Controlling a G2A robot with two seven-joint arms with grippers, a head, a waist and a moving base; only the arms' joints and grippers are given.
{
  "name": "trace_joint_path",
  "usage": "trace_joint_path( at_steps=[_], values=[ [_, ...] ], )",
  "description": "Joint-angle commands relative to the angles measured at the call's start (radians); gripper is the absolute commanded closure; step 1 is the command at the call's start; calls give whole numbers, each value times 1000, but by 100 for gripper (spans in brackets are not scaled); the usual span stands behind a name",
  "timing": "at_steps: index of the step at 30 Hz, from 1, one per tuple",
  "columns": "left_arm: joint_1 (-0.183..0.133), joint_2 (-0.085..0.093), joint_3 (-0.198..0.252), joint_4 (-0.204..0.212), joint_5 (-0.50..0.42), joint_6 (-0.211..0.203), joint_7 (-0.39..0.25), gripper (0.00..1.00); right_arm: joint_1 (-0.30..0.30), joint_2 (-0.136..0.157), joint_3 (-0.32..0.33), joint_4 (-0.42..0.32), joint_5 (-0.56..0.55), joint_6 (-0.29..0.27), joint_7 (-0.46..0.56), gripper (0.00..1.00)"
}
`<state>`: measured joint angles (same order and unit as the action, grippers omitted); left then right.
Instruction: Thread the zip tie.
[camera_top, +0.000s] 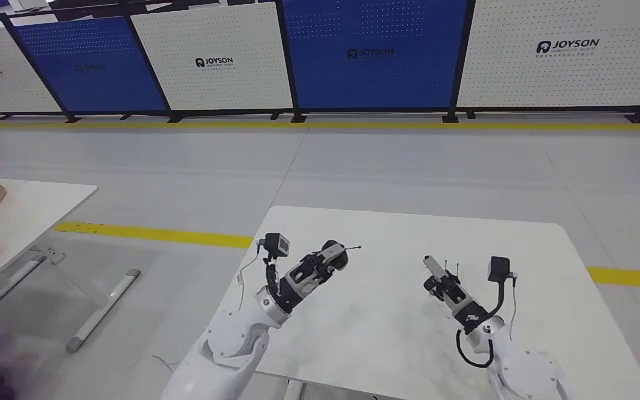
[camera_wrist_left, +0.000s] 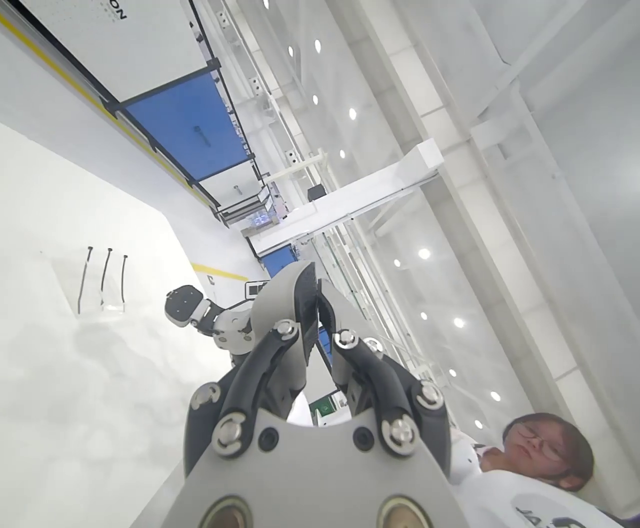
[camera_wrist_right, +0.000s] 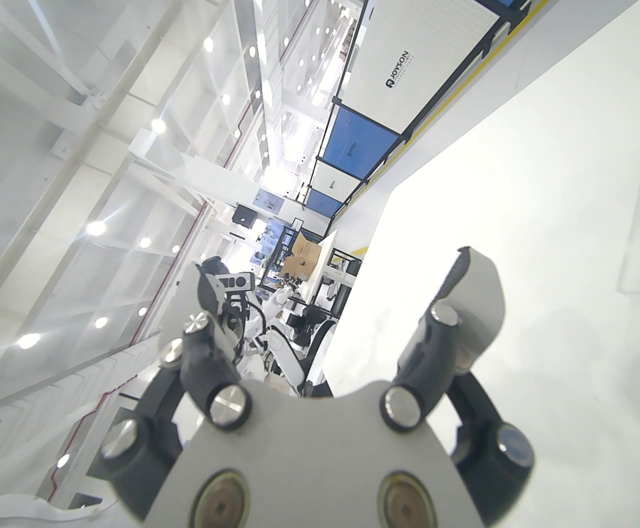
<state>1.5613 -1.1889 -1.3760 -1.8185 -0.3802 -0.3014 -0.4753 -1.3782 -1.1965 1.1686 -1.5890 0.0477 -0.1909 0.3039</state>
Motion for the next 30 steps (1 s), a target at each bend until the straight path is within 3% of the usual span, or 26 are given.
trace_joint_path(
  at_steps=[1, 6, 9, 11, 13, 17, 20, 24, 27, 30],
  values=[
    [0, 0, 1, 0, -1, 0, 0, 100, 0, 0, 0, 0, 0, 0, 0, 0],
    [-3, -1, 9, -8, -10, 4, 3, 100, 0, 0, 0, 0, 0, 0, 0, 0],
    [-1, -4, 8, -49, -71, -38, 9, 100, 0, 0, 0, 0, 0, 0, 0, 0],
    [0, -4, -8, -97, -132, -39, -2, 100, 0, 0, 0, 0, 0, 0, 0, 0],
    [10, -4, -35, -138, -231, -39, -61, 100, 0, 0, 0, 0, 0, 0, 0, 0],
    [28, -5, -97, -180, -315, -39, -120, 100, 0, 0, 0, 0, 0, 0, 0, 0],
    [48, -10, -129, -204, -319, -39, -131, 100, 0, 0, 0, 0, 0, 0, 0, 0],
    [61, -18, -140, -201, -269, -39, -121, 100, 0, 0, 0, 0, 0, 0, 0, 0],
    [59, -23, -123, -180, -140, -39, -89, 100, 0, 0, 0, 0, 0, 0, 0, 0],
    [44, -29, -82, -130, 5, -39, -42, 100, 0, 0, 0, 0, 0, 0, 0, 0]
  ],
)
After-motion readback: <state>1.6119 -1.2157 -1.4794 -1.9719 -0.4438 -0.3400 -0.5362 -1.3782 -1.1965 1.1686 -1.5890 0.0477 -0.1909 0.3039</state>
